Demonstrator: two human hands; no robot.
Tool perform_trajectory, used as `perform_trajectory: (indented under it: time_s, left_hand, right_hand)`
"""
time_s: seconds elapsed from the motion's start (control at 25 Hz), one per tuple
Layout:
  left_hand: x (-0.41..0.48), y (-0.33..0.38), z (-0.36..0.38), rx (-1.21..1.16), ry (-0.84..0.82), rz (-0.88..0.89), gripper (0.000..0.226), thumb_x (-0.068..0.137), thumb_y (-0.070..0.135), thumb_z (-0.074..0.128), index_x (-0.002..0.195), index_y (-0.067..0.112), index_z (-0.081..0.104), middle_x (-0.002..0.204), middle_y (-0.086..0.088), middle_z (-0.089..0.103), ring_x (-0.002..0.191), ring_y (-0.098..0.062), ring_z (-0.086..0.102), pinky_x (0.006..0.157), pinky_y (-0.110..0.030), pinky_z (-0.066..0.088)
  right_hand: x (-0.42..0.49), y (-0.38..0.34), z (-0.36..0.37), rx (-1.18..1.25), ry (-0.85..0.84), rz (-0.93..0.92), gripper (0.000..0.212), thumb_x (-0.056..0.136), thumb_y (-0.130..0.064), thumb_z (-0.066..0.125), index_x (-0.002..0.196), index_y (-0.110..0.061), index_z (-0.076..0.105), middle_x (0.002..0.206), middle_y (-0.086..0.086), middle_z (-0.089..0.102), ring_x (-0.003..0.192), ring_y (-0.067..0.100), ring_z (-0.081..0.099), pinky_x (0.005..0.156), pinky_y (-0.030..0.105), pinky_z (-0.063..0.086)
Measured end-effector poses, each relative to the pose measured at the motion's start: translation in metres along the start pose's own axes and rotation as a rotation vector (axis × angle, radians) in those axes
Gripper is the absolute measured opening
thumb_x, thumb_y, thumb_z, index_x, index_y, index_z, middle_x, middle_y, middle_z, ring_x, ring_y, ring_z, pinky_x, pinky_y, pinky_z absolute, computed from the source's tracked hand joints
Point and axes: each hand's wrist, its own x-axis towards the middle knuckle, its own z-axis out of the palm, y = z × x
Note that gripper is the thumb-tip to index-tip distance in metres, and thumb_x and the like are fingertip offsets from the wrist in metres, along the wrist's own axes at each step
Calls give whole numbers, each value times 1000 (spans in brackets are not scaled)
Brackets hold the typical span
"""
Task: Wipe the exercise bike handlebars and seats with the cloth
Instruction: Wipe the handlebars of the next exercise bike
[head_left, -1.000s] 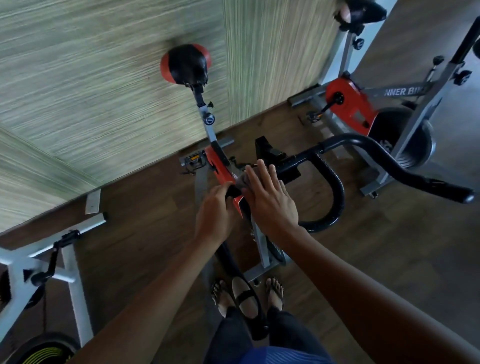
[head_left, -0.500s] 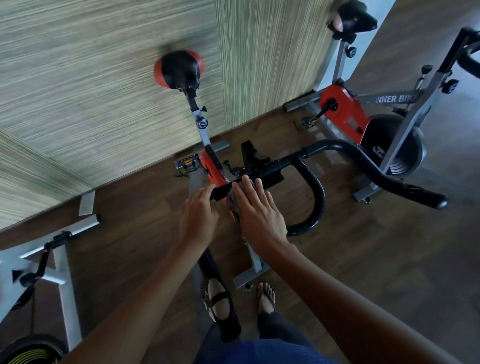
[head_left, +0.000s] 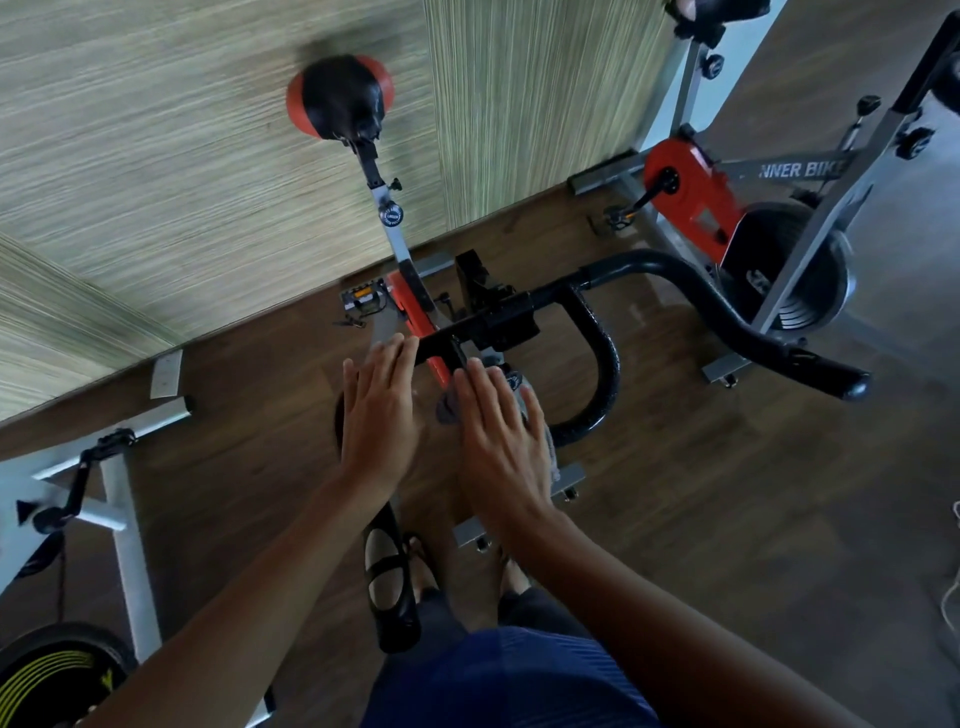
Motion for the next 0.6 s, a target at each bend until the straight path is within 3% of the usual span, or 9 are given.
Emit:
perform_trajectory:
  time_s: [0.12, 0.28, 0.4, 0.6]
  left_hand:
    - [-1, 4, 0, 2, -10, -16, 62, 97, 1, 52, 155, 8, 32, 161, -12, 31, 152, -28, 20, 123, -47, 2]
    - [-1, 14, 0, 9, -25, 5, 62, 96, 1, 53, 154, 7, 33, 161, -14, 30, 152, -31, 19, 124, -51, 4]
    - [0, 17, 3, 7, -62, 44, 62, 96, 2, 50, 155, 7, 31, 163, -15, 26, 153, -32, 14, 124, -54, 6]
    - [-4, 29, 9, -19, -90, 176, 62, 96, -4, 50, 154, 5, 33, 163, -12, 27, 154, -28, 12, 125, -53, 5]
  right_hand:
    - [-12, 9, 1, 32, 77, -30, 63, 89, -29, 41, 146, -6, 46, 151, 14, 49, 139, 30, 47, 116, 47, 35]
    - [-27, 19, -1, 40, 128, 18, 60, 94, -30, 30, 144, -3, 51, 147, 13, 52, 139, 31, 47, 122, 47, 24]
    - [-20, 5, 2, 93, 131, 67, 55, 107, -40, 25, 145, -9, 49, 147, 10, 52, 141, 27, 44, 122, 48, 17]
    - [-40, 46, 4, 56, 186, 31, 47, 103, -30, 39, 146, -12, 47, 146, 6, 52, 145, 23, 33, 125, 47, 9]
